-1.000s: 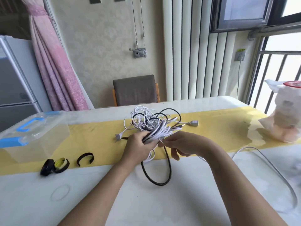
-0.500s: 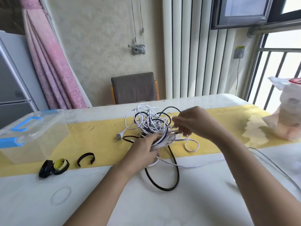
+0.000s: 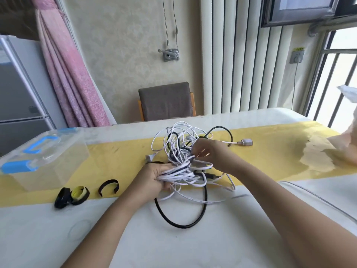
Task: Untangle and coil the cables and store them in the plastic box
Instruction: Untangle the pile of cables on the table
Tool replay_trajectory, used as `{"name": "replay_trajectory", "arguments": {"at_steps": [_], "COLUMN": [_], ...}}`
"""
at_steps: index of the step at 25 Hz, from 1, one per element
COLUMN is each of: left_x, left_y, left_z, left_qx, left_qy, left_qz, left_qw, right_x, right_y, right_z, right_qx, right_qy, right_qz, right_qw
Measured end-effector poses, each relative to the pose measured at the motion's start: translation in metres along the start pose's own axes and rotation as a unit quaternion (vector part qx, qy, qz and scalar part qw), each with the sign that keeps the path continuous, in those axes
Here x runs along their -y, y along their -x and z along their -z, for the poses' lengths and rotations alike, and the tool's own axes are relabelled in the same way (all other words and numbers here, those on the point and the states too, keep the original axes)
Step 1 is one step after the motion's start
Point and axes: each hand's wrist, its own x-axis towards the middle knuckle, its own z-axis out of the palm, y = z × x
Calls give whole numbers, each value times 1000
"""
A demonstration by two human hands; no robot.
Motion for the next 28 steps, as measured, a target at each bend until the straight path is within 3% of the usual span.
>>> {"name": "replay_trajectory", "arguments": {"at_steps": [4,9,13,19,24,26,28], "left_x": [-16,-34,-40,-38,-16,-9,-8], "left_y": [-2,3,6,4,2,0,-4], "left_z": [3,-1,0,0,-2,1,10], "left_qx": [-123,-72,-74,-54,-32,-67,-157], "left_qy": [97,73,87,71,102,134,244], "left_qz": [24,-48,-18,-8,3,29,76], "left_qw": [987,994,993,996,994,988,954], "right_x": [20,42,39,42,57,59,57], "right_y": [-2,-5,-3,-3,-4,-4,-4], "right_z": [-6,-23,-18,-8,-12,-7,2], "right_qx": [-95,-44,-104,-121,-3,20,30], "right_qy": [-192,-248,-501,-450,-522,-540,-565], "right_qz": [-28,-32,-129,-43,-57,-69,-69], "right_qw": [976,967,850,884,851,839,822]}}
